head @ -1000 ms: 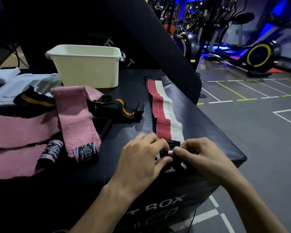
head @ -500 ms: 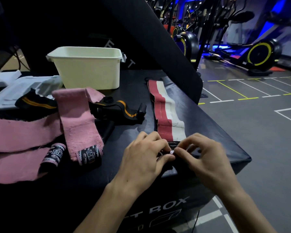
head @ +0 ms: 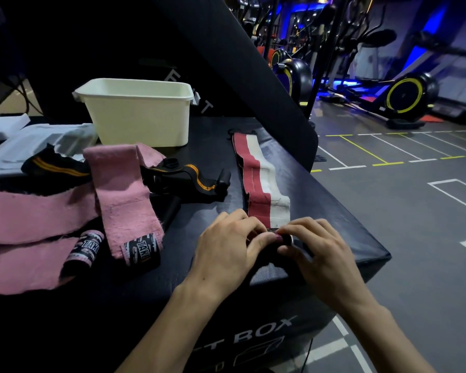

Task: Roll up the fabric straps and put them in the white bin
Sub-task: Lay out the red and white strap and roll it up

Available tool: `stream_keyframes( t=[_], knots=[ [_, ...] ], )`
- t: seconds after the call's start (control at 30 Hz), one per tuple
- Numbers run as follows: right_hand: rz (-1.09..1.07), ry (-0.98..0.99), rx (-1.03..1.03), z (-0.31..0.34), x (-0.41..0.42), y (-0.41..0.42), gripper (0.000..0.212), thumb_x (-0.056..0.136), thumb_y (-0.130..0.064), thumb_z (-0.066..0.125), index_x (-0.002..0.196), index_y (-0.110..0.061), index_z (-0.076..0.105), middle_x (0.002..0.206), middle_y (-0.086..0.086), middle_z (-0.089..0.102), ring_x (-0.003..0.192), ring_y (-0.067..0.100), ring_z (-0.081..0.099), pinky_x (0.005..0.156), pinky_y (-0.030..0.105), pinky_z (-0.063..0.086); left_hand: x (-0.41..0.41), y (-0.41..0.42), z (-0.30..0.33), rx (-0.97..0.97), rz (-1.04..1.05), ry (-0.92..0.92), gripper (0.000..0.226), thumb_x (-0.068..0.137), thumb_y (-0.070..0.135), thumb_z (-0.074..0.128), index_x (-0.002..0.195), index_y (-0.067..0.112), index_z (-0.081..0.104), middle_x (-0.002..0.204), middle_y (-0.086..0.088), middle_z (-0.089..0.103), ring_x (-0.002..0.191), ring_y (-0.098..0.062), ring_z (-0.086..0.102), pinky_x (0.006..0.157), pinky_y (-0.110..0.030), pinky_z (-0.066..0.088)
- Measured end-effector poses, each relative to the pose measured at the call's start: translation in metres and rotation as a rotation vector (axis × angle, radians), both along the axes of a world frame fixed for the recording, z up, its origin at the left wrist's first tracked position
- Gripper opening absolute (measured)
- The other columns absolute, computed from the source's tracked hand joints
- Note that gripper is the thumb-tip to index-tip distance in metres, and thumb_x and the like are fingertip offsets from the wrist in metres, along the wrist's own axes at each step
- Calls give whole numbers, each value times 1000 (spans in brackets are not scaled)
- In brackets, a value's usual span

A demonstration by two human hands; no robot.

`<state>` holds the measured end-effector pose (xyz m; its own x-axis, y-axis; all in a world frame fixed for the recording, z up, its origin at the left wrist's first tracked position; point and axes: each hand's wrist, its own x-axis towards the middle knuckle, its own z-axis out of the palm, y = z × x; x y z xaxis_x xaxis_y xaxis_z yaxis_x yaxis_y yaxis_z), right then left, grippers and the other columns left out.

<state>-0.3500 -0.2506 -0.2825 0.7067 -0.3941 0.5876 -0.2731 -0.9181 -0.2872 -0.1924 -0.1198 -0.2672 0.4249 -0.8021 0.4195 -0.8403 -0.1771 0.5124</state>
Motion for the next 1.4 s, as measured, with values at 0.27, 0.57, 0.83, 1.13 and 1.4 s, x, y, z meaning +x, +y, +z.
stream_keyframes(
  t=[0.27,0.57,0.83,1.13,1.4],
  knots=[
    [-33,58,-24,1,3,-2,29,97,-51,48,109,-30,62,105,-17,60,93,15,55,74,42,51,4,5,7,93,-45,-104,31,97,57,54,120,39,63,108,14,53,101,-11,50,78,-33,48],
    [0,133,89,5,8,-1,30,103,-51,35,105,-30,55,99,-15,51,94,16,49,78,44,48,5,1,6,90,-26,88,29,95,58,57,108,36,71,96,11,56,97,-10,55,81,-35,47],
    [-35,276,194,14,22,-7,47,97,-60,16,98,-32,53,97,-20,41,95,11,37,81,36,32,10,-7,7,89,-17,168,29,93,61,58,108,41,71,93,10,58,92,-11,61,83,-39,53],
    [51,294,376,21,22,-18,27,105,-42,39,95,-29,61,96,-17,43,98,10,41,96,45,39,13,-10,12,53,-62,57,31,84,63,68,111,48,63,99,18,54,92,0,54,79,-36,53],
    [61,-44,332,17,26,-13,9,98,-27,63,99,-35,59,89,-23,60,88,7,54,74,22,44,14,-18,17,108,-4,105,29,86,64,66,108,45,68,97,16,57,92,-4,56,78,-34,49]
  ],
)
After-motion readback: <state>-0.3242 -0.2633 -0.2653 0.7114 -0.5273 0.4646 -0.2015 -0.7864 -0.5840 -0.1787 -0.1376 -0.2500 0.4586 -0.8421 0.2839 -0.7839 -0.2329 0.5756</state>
